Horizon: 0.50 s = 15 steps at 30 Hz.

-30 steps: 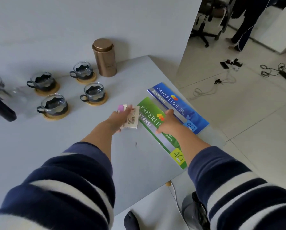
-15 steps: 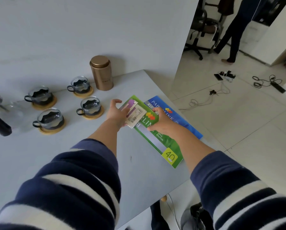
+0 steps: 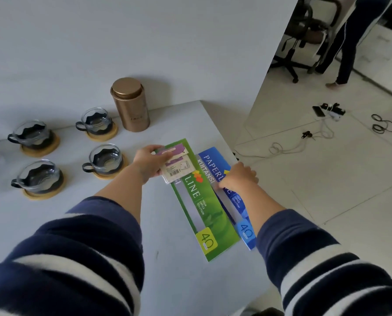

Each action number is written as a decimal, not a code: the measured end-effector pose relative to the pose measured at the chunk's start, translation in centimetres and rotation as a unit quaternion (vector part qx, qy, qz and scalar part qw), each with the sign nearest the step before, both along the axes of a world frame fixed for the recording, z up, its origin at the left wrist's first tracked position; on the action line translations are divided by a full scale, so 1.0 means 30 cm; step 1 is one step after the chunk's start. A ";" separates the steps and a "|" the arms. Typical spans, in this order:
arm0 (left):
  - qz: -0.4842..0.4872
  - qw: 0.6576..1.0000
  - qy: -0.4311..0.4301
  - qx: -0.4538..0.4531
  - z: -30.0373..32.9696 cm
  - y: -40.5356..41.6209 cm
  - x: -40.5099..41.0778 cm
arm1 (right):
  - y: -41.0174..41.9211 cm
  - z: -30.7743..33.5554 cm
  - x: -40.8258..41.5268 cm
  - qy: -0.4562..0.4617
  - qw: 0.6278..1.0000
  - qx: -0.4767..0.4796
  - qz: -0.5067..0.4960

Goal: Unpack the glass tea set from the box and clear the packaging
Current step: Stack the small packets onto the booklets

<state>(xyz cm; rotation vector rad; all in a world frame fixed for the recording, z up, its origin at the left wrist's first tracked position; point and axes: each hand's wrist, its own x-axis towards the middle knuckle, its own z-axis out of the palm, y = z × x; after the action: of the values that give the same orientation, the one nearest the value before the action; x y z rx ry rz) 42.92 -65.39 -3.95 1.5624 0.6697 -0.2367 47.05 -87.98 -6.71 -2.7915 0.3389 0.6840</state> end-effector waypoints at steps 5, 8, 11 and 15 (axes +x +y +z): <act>0.028 0.999 0.008 -0.046 -0.001 0.021 0.089 | 0.051 -0.009 0.107 0.081 0.996 0.027 0.019; 0.042 0.997 0.011 -0.059 0.000 0.061 0.148 | 0.113 0.020 0.215 0.067 0.987 0.149 0.000; 0.044 0.998 0.011 -0.045 -0.004 0.081 0.203 | 0.182 0.037 0.316 0.046 0.964 0.262 -0.017; 0.106 0.994 0.011 0.006 -0.031 0.096 0.330 | 0.303 -0.010 0.456 0.004 0.931 0.362 -0.039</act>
<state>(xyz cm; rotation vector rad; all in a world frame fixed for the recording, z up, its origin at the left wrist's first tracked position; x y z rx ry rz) 52.83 -62.51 -4.90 1.4891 0.8494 -0.0904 60.74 -78.88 -7.00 -2.0618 0.1513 0.6362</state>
